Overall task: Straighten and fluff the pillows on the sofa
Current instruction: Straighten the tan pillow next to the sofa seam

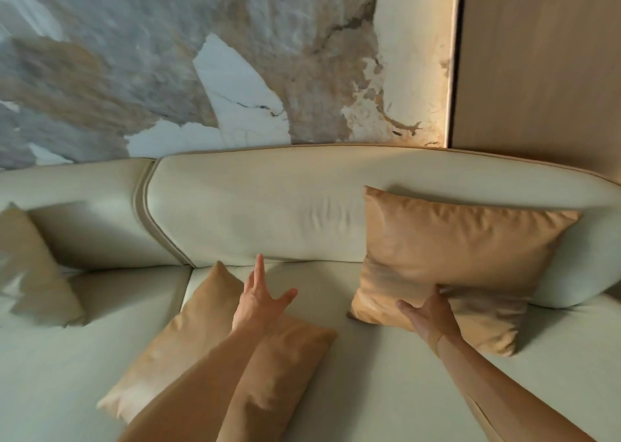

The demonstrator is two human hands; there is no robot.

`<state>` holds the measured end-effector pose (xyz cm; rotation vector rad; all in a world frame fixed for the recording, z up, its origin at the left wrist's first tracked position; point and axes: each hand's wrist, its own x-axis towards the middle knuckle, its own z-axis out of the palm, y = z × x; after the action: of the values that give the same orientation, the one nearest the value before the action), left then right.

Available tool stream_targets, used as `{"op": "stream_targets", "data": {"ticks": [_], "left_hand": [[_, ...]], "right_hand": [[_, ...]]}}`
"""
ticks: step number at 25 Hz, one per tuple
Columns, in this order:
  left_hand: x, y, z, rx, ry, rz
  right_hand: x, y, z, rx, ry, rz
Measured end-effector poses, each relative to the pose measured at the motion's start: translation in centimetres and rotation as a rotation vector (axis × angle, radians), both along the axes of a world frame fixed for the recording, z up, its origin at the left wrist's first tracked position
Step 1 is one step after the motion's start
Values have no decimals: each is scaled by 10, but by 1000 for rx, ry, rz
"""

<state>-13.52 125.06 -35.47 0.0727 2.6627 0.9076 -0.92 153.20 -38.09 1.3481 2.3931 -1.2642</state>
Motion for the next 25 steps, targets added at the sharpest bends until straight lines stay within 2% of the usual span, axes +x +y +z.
{"op": "stream_targets", "data": {"ticks": [7, 12, 19, 22, 25], "left_hand": [[-23, -149, -11, 0, -14, 128], [-38, -236, -26, -16, -87, 201], [-76, -277, -65, -31, -178, 116], [-83, -280, -89, -15, -249, 56], [-90, -279, -110, -28, -360, 20]], "right_hand": [[-63, -118, 13, 23, -7, 321], [-97, -189, -1, 4, -63, 405], [-86, -243, -51, -49, -189, 290], [-71, -250, -67, -99, -167, 123], [-53, -256, -84, -265, -233, -102]]}}
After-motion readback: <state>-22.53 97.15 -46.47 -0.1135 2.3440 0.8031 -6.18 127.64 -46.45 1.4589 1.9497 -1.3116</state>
